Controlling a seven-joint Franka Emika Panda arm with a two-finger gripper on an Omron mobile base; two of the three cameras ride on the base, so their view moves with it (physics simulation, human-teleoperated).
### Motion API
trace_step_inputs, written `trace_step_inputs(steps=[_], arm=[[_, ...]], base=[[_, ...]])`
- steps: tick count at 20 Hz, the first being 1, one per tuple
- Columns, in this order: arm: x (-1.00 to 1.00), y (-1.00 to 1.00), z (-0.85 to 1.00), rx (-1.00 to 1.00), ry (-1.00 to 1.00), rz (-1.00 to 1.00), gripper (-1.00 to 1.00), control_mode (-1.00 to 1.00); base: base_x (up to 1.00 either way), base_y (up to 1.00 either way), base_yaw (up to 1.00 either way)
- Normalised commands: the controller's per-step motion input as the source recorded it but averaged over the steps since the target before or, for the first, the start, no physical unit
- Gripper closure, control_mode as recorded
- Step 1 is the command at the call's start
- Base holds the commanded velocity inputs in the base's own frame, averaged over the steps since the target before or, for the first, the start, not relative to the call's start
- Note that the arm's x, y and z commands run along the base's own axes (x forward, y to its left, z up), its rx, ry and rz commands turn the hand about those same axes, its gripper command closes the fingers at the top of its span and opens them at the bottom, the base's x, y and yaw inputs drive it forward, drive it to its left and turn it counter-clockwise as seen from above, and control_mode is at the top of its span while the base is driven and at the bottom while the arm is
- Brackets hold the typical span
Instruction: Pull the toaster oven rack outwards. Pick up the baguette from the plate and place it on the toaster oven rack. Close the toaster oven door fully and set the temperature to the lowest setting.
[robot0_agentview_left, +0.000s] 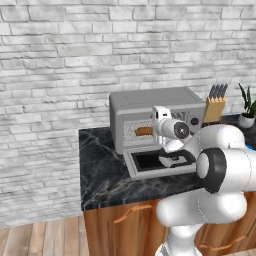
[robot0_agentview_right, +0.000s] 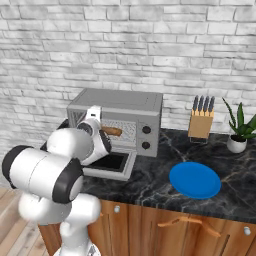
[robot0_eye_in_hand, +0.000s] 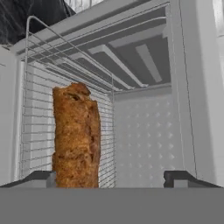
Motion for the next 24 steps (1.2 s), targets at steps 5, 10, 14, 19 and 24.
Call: trace_step_inputs(steps=[5,10,14,19,24], arm=[[-0.21,-0.04,0.52,-0.12,0.3,0.0,-1.0,-1.0],[-0.3,-0.19,0.56,-0.13,0.29,0.0,-1.0,-1.0],[-0.44,-0.46,0.68,-0.06,0.21,0.0,-1.0,-1.0],[-0.41,-0.26,0.11,0.0,0.03,0.0,-1.0,-1.0],[-0.51,-0.2,-0.16,0.0,-0.07,0.02,-1.0,-1.0]], base=[[0.0,0.0,0.0],[0.0,0.0,0.0],[0.0,0.0,0.0],[0.0,0.0,0.0],[0.0,0.0,0.0]])
